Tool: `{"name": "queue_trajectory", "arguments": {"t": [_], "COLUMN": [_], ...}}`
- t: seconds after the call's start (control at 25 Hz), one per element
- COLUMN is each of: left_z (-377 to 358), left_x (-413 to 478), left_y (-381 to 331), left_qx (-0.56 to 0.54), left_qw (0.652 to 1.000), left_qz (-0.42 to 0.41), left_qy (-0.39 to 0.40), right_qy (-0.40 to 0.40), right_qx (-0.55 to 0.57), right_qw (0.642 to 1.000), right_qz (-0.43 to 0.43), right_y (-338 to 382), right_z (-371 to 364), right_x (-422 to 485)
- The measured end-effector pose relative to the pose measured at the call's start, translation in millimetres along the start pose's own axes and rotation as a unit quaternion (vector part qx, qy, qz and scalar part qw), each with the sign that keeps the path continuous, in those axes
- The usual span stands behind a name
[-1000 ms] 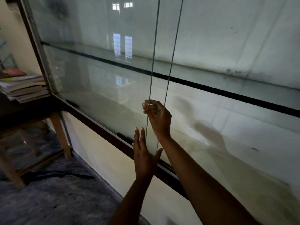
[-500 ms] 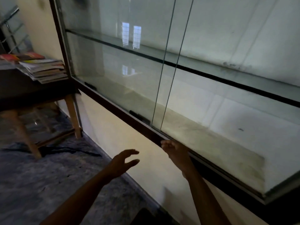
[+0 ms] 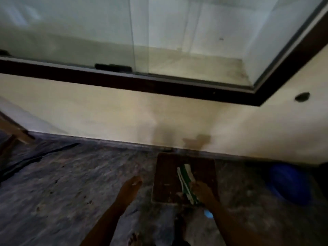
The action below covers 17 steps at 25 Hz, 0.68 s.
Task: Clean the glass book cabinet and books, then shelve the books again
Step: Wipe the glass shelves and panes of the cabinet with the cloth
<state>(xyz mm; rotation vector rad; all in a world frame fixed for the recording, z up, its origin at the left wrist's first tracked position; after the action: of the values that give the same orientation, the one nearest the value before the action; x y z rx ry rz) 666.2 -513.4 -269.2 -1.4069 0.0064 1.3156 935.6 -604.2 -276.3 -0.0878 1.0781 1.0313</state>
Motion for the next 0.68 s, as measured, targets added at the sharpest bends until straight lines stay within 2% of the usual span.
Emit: {"name": "queue_trajectory", "arguments": {"t": [0.08,0.16,0.2,0.28,0.4,0.52,0.6,0.68], "left_z": [-21.5,-36.4,-43.4,-57.3,-67.1,-69.7,-74.3,-76.6], "left_x": [5.5,12.3,18.6,30.7,53.9,66.5,65.6,52.9], "left_y": [-3.1,-9.5,-10.0,-8.2,-0.6,7.7,22.2,35.1], "left_qx": [0.015,0.010,0.000,0.004,0.013,0.038,0.035,0.011], "left_qw": [0.999,0.998,0.998,0.996,0.995,0.994,0.994,0.993], "left_qz": [0.011,0.023,0.031,0.059,0.084,0.086,0.091,0.102], "left_qy": [0.043,0.050,0.051,0.061,0.056,0.049,0.051,0.056], "right_qy": [-0.012,-0.016,-0.011,-0.063,-0.047,-0.089,-0.081,-0.087], "right_qx": [0.037,0.119,0.114,0.059,0.116,0.029,-0.048,-0.072], "right_qw": [0.999,0.992,0.993,0.996,0.992,0.995,0.990,0.988], "right_qz": [-0.029,-0.028,-0.026,0.012,-0.011,-0.043,-0.101,-0.105], "right_y": [-34.9,-64.3,-66.1,-61.3,-48.0,-43.4,-51.4,-60.1], "right_z": [-15.8,-17.6,-14.9,-5.8,-1.0,-12.8,-38.2,-48.2], "right_x": [-1.8,17.8,28.2,58.0,98.4,126.2,126.9,122.7]}}
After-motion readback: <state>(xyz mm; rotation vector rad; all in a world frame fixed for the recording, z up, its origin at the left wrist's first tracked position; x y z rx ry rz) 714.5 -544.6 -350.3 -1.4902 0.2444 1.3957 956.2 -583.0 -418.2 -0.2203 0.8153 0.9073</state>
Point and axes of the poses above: each hand's wrist, its own x-axis towards the middle knuckle, its own z-axis out of the back of the hand, y = z × x, the point moved 6 cm from there along x, towards the middle knuckle, and after that the axes turned 14 degrees about y, right-handed, at the moved point
